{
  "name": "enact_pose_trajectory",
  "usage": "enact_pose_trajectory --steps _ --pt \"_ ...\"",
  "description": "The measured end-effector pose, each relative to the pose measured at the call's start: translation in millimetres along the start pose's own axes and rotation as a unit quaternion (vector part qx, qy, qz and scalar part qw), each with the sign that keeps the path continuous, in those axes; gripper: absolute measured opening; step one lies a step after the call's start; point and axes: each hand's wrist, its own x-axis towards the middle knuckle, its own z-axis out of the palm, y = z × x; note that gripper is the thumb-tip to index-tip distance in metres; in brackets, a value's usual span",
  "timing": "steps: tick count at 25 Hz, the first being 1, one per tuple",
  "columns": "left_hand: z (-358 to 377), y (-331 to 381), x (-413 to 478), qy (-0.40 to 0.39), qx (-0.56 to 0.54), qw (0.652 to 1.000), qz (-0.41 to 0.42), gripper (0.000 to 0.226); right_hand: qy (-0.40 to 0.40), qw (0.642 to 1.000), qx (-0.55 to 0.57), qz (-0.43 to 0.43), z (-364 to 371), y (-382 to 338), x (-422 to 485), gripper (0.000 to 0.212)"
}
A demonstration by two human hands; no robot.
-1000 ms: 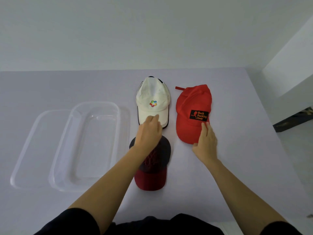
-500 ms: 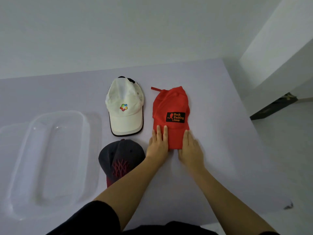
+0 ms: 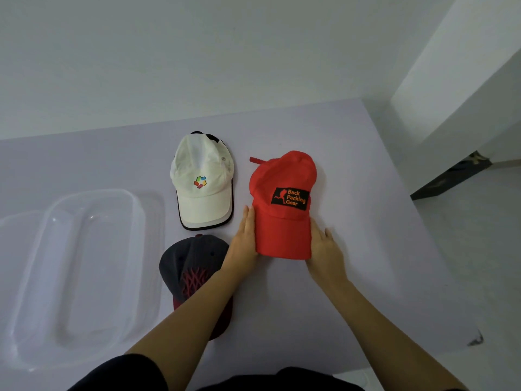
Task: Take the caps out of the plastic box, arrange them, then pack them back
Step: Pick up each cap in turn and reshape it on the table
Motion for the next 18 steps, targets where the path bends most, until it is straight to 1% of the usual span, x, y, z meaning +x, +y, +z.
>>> enact_pose_trajectory --steps 1,3,6,8,11,14,15,16,17,18 --pt "-4 0 -1 -0.005 -0.009 1.0 0.014 0.088 -0.006 1.0 0.024 -0.001 -4 -3 -6 0.052" --pt "-5 7 -6 0.005 -0.038 0.998 0.04 0.085 0.007 0.995 0.098 -0.006 -10 -11 -13 0.049" --pt "0 22 -16 0.022 -0.109 0.993 0.028 0.078 0.013 0.977 0.211 0.023 -8 -26 -24 0.048" --pt "1 22 -20 0.019 -0.125 0.992 0.012 0.076 0.011 0.969 0.243 0.043 -5 -29 -30 0.048" --pt "-2 21 -28 0.015 -0.086 0.996 0.027 0.075 0.023 0.973 0.227 0.026 -9 -28 -34 0.048" --pt "2 34 -39 0.052 -0.152 0.987 -0.013 0.067 0.021 0.963 0.262 0.059 -17 -39 -30 0.048" --pt "0 32 -38 0.053 -0.139 0.989 -0.015 0.069 0.021 0.967 0.248 0.049 -21 -38 -27 0.048" --pt "-3 28 -38 0.037 -0.099 0.994 -0.008 0.074 0.016 0.978 0.207 0.028 -24 -34 -25 0.048" --pt "-7 20 -36 0.002 -0.066 0.998 -0.002 0.08 0.011 0.986 0.164 0.009 -25 -26 -24 0.05" --pt "-13 17 -35 -0.043 -0.081 0.996 0.001 0.083 0.009 0.992 0.128 0.003 -27 -17 -22 0.053"
